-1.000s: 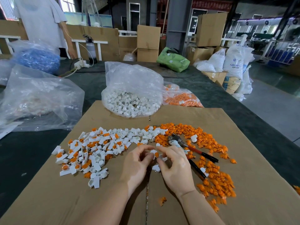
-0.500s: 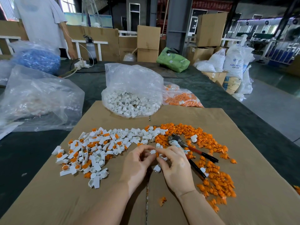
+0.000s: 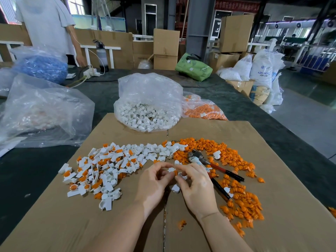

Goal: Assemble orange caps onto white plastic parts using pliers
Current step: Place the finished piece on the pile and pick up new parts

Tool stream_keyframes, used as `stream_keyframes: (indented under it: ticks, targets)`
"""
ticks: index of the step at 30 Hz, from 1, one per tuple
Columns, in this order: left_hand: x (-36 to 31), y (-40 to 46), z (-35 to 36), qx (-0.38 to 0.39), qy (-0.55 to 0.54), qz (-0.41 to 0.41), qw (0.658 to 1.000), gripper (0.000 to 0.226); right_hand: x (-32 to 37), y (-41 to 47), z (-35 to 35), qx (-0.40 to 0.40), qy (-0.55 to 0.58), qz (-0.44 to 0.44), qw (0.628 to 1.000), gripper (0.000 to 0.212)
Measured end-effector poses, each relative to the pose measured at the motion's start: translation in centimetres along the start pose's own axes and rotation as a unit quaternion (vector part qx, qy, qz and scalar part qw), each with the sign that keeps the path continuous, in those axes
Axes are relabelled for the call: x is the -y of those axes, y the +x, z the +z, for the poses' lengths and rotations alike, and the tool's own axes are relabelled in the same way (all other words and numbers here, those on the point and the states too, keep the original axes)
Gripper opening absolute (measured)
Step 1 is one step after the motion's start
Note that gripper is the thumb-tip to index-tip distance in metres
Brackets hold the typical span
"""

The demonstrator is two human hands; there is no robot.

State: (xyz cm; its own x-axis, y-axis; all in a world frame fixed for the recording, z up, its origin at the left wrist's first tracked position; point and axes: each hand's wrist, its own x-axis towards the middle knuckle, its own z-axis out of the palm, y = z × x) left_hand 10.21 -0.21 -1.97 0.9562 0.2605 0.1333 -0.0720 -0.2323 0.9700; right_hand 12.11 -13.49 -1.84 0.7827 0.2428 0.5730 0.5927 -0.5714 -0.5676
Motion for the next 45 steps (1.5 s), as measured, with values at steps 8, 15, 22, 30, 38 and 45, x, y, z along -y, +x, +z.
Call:
stream_keyframes:
  ticks: [8, 15, 22, 30, 38, 45]
  targets:
    - [-0.1, 0.1, 0.0, 0.002, -0.008, -0.011, 1.0, 0.015, 0.0, -0.1, 0.0, 0.001, -0.01, -0.007, 1.0, 0.028]
    - [-0.1, 0.7, 0.1, -0.011, -0.05, -0.042, 0.998, 0.013, -0.8, 1.5, -2.8, -0.05, -0.208, 0.085, 0.973, 0.035]
    - [-0.3, 1.3, 0.3, -0.013, -0.078, -0.086, 0.993, 0.012, -2.8, 4.0, -5.4, 0.264, -0.322, 0.327, 0.848, 0.061]
    - [-1.0, 2.2, 0.1, -0.057, -0.181, -0.161, 0.969, 0.017, -1.4, 4.3, -5.1, 0.217, -0.346, 0.242, 0.88, 0.046]
    - [-2.1, 2.9, -0.7, -0.063, -0.258, -0.185, 0.946, 0.018, 1.8, 5.0, -5.6, 0.34, 0.1, 0.338, 0.872, 0.02]
    - [-2.7, 3.2, -1.5, -0.086, -0.254, -0.201, 0.942, 0.013, 2.3, 5.1, -6.2, 0.392, 0.199, 0.392, 0.808, 0.012]
